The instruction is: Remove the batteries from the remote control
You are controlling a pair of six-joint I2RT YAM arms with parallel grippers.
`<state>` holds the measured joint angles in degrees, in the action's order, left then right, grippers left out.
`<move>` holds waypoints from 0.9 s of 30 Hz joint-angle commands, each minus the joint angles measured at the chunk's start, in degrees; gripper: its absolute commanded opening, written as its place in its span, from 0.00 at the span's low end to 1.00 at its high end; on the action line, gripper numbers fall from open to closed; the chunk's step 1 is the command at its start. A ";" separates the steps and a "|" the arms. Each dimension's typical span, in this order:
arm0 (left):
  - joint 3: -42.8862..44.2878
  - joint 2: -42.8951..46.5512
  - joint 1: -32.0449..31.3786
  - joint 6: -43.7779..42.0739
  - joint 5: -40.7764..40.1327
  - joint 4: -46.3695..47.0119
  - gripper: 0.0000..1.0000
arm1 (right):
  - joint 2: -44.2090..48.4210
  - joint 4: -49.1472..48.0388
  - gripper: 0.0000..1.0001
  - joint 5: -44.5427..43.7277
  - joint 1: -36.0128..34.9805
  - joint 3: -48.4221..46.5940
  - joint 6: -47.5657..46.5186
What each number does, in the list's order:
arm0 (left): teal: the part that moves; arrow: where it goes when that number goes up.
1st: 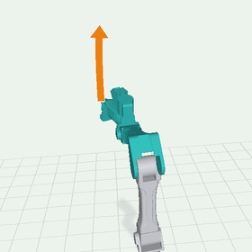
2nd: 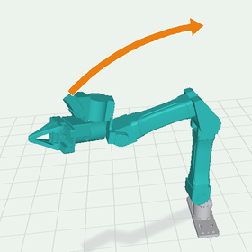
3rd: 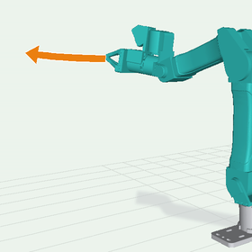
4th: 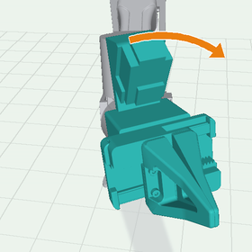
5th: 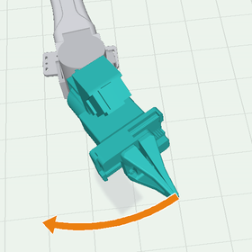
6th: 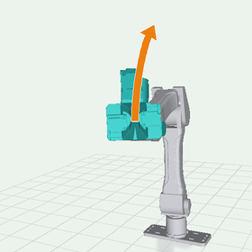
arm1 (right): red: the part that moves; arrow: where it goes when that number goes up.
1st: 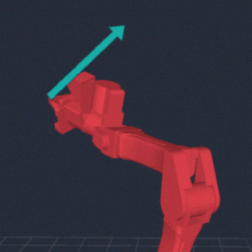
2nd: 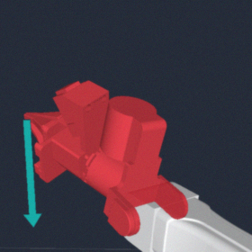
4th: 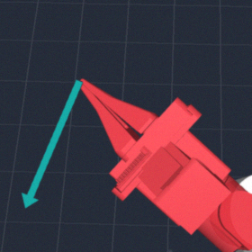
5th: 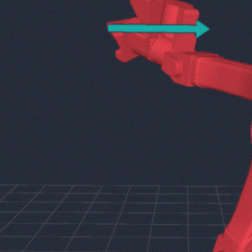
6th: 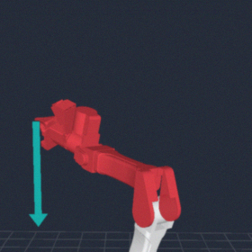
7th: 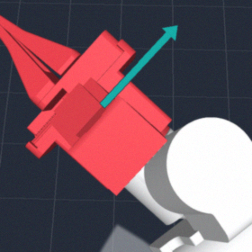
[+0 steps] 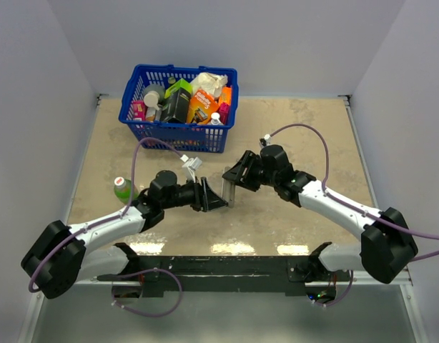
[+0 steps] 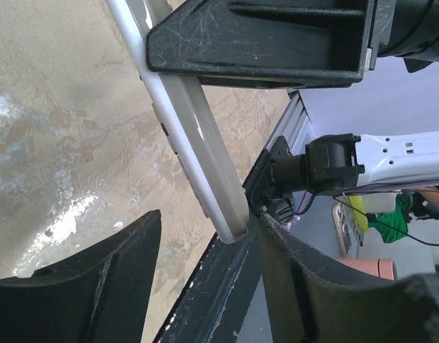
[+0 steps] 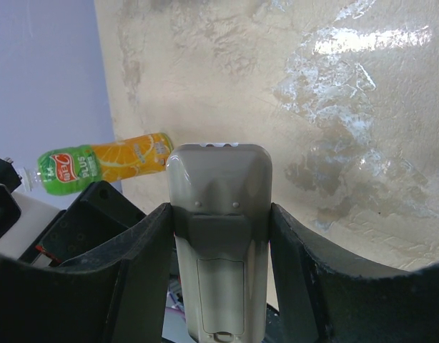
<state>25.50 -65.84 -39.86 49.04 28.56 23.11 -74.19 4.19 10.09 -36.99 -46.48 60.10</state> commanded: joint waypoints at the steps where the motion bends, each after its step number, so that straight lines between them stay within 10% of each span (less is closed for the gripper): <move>1: -0.01 -1.21 -0.40 0.80 1.32 5.36 0.59 | 1.59 -2.78 0.33 0.99 0.25 -0.10 0.99; 13: 0.34 -2.97 -0.75 0.54 1.24 6.59 0.49 | 1.51 -3.04 0.32 0.90 0.17 0.25 1.16; 22: 0.17 -2.98 -0.84 2.29 2.47 6.77 0.03 | 1.77 -2.17 0.36 0.46 0.17 0.51 -0.68; 27: -1.59 0.36 -0.84 5.72 1.33 6.16 0.00 | 3.08 0.46 0.55 -0.06 0.25 0.77 -4.01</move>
<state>24.84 -68.64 -40.32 52.03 29.98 26.63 -74.11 4.19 9.87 -36.64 -45.93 59.35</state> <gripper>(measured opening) 0.296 0.537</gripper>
